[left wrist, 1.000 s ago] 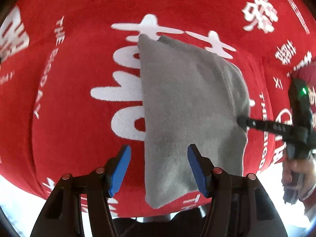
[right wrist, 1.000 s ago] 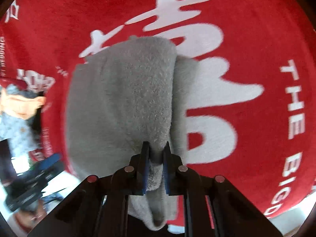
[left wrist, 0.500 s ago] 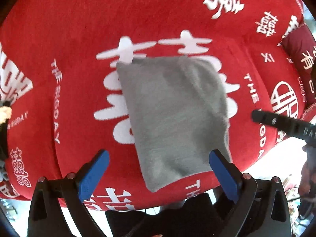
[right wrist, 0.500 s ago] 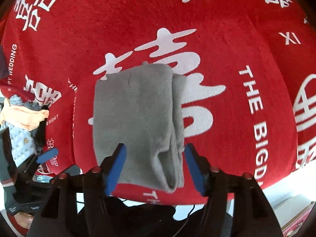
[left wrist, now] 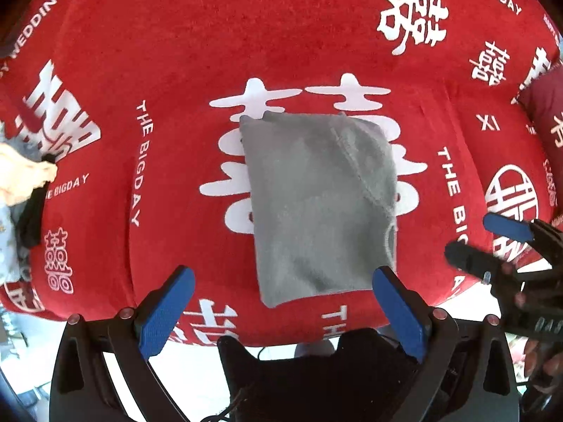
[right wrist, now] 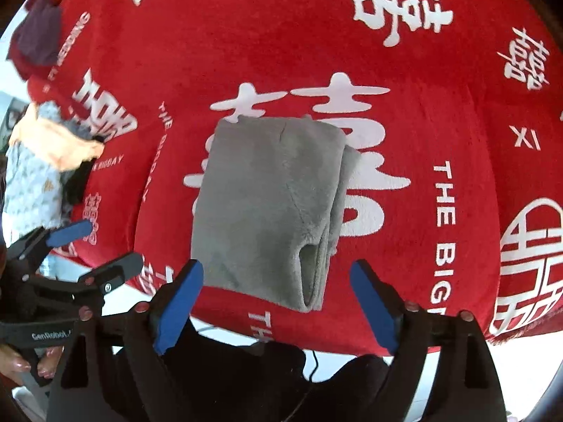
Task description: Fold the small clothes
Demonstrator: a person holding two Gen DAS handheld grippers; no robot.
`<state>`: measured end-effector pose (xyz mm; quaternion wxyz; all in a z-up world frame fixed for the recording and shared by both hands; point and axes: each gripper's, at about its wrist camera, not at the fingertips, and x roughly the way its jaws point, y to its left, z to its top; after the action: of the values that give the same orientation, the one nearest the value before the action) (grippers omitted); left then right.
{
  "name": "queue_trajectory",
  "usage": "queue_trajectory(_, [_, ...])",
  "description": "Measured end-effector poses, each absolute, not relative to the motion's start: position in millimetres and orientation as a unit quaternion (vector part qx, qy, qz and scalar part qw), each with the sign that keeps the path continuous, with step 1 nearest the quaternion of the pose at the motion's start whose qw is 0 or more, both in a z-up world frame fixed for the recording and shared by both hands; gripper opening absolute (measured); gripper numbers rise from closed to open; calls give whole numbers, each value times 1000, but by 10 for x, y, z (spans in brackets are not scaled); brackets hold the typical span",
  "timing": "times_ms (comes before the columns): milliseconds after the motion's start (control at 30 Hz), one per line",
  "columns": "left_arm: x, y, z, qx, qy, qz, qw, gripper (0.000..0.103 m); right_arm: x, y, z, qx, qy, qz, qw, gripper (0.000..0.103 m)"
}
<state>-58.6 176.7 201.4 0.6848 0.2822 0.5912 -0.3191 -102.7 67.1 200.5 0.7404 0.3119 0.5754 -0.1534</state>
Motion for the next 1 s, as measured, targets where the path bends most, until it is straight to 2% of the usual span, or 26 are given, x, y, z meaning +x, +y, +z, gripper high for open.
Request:
queue_trajectory(67, [-642,1745,2039,277,597,-317,683,101,-1056,661,2015,303,585,-150,737,103])
queue_trajectory(467, [-859,1652,2013,297,613,-308,664,101,-1333,493,1929,337,599,-174,705,103])
queue_trajectory(700, [-789,1770,2195,258,606,-334,674,101,-1212,468,2152,314,611,-175,705,103])
queue_trajectory(1000, [-662,1889,2166,245,611,-328,677,101,-1163,428,2331,283,624,-200,701,103])
